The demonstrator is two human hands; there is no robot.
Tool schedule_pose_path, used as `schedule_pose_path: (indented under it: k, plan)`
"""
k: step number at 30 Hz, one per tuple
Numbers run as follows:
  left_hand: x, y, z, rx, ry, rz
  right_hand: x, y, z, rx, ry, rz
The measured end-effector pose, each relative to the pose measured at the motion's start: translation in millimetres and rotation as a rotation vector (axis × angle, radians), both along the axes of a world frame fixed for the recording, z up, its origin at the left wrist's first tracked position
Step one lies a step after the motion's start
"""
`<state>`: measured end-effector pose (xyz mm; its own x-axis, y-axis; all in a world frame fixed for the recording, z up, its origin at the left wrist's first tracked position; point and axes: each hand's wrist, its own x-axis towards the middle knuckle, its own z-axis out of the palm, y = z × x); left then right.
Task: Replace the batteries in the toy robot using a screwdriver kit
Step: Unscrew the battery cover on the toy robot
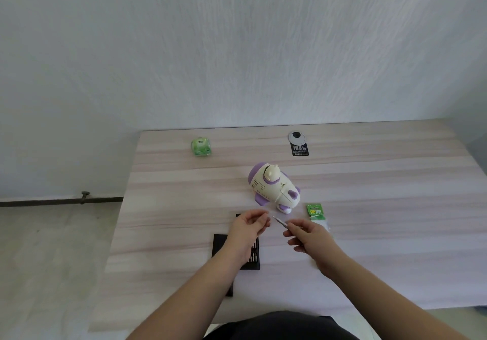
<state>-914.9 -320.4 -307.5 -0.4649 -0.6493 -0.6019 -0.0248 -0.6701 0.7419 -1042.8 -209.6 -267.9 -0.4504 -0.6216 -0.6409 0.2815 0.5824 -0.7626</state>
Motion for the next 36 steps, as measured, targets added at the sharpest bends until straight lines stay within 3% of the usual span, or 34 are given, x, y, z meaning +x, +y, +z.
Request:
schedule_pose_path:
  k: [4,9,18,22,36]
  plan:
    - [11,-2,-24,-0.237,-0.218,-0.171,1,9,-23,0.104,0.077,0.113]
    - [24,-1,-45,-0.667,-0.491,-0.586,5,12,-50,0.206,0.201,0.193]
    - [20,4,-63,-1.188,-0.550,-0.888,14,0,-75,0.310,0.412,0.208]
    - [16,-1,-69,-1.249,-0.598,-0.967,13,-5,-80,0.349,0.490,0.300]
    - [35,-1,-84,-1.265,-0.636,-0.930,23,-24,-88,0.454,0.632,0.567]
